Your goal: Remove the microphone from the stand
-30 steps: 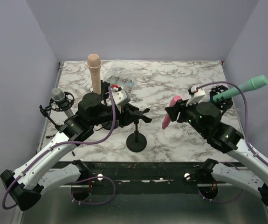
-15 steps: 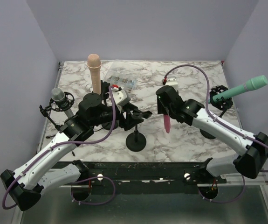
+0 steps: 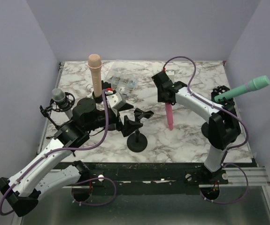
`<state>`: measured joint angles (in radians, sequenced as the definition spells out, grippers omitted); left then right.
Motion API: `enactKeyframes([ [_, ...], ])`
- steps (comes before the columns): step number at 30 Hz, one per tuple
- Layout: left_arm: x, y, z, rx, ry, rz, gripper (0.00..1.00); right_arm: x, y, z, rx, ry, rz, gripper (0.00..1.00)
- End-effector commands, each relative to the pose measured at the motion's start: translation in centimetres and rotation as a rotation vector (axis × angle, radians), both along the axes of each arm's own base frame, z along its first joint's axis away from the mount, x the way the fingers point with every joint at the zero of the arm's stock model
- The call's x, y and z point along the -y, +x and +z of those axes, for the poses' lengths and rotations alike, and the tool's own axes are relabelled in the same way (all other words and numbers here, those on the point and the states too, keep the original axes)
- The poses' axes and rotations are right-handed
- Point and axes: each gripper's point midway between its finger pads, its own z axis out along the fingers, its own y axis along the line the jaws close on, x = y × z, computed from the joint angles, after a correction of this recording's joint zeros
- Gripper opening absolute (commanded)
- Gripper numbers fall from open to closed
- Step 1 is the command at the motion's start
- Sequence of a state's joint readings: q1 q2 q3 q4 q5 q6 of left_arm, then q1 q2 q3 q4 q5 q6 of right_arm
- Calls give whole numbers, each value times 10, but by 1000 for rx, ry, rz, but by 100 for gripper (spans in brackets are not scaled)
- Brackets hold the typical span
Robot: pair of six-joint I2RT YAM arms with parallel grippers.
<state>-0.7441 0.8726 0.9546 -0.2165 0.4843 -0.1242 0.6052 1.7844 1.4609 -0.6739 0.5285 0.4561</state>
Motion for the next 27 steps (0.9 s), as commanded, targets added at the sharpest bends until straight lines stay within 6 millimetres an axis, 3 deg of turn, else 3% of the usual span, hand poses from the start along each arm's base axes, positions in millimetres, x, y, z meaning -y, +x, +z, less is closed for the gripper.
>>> enactKeyframes([
  [1, -17, 3, 16, 71, -51, 96, 99, 21, 17, -23, -49, -10, -70, 1],
  [5, -33, 7, 25, 117, -88, 185, 99, 39, 22, -56, -114, -32, -114, 3],
  [11, -51, 8, 38, 176, -146, 266, 99, 38, 23, -95, -167, -31, -113, 22],
  [14, -55, 5, 42, 196, -168, 275, 99, 38, 24, -109, -182, -27, -113, 26],
  [20, -62, 3, 46, 224, -195, 293, 99, 37, 22, -117, -173, -10, -109, 38],
  [27, -61, 2, 46, 223, -192, 283, 99, 39, 16, -116, -174, -11, -83, 63],
])
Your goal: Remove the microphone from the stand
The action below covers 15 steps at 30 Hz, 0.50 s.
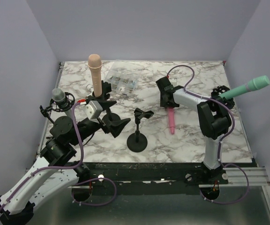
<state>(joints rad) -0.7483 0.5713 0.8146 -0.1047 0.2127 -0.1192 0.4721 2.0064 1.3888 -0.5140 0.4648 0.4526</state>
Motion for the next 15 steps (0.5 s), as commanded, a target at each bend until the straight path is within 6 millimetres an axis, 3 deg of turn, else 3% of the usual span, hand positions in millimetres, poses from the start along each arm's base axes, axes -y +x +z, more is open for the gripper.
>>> enactKeyframes([
  [1, -1, 3, 3, 18, -7, 16, 99, 0, -10, -9, -29, 15, 21, 65],
  [7, 1, 2, 2, 11, -2, 6, 99, -7, -9, 14, -6, 53, 62, 72],
  [15, 3, 3, 0, 6, 2, 3, 99, -37, -15, 100, 89, 238, 195, 75],
])
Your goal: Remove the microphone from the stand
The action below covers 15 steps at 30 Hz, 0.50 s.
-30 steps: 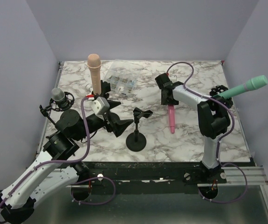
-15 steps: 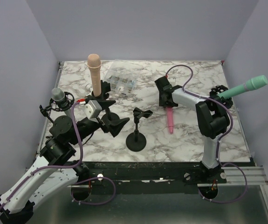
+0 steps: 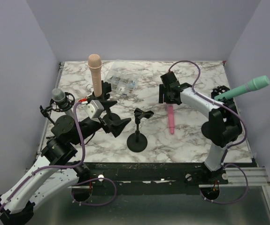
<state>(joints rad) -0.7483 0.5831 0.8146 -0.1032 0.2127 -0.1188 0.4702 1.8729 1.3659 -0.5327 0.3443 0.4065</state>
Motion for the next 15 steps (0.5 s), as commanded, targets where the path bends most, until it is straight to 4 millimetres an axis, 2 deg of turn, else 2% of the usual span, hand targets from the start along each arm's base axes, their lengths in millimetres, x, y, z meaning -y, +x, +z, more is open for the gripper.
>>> enactKeyframes([
  [1, 0, 2, 2, 13, -4, 9, 99, -24, -11, 70, 71, 149, 120, 75],
  [5, 2, 5, -1, 1, 12, 12, 99, -37, -30, 111, 109, 264, 195, 83],
  [9, 4, 4, -3, 0, 10, 4, 99, -61, -65, 147, 98, 453, 319, 90],
  [15, 7, 4, -3, -5, 17, -13, 99, -81, -106, 191, 114, 645, 461, 100],
])
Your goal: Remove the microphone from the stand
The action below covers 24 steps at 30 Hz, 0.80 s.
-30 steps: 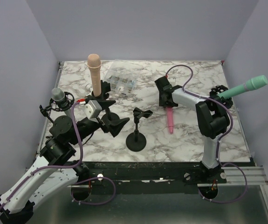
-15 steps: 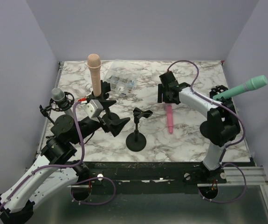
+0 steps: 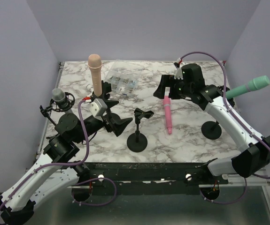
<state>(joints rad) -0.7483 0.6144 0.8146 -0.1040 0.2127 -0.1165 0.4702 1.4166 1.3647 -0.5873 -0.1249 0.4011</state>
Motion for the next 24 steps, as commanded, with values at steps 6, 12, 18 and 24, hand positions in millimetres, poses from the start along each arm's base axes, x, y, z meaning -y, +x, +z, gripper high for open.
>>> enactKeyframes([
  [6, 2, -2, 4, 14, -2, -13, 99, -54, -83, 72, 49, 331, 493, 100],
  [12, 1, -1, 5, 19, -7, -7, 99, -72, -121, 104, 102, 494, 782, 100],
  [18, 4, -1, 3, 8, -3, -20, 99, -84, -131, 110, 110, 536, 855, 100],
  [24, 4, -1, 2, 7, 1, -17, 99, -108, -130, 88, 59, 438, 843, 99],
])
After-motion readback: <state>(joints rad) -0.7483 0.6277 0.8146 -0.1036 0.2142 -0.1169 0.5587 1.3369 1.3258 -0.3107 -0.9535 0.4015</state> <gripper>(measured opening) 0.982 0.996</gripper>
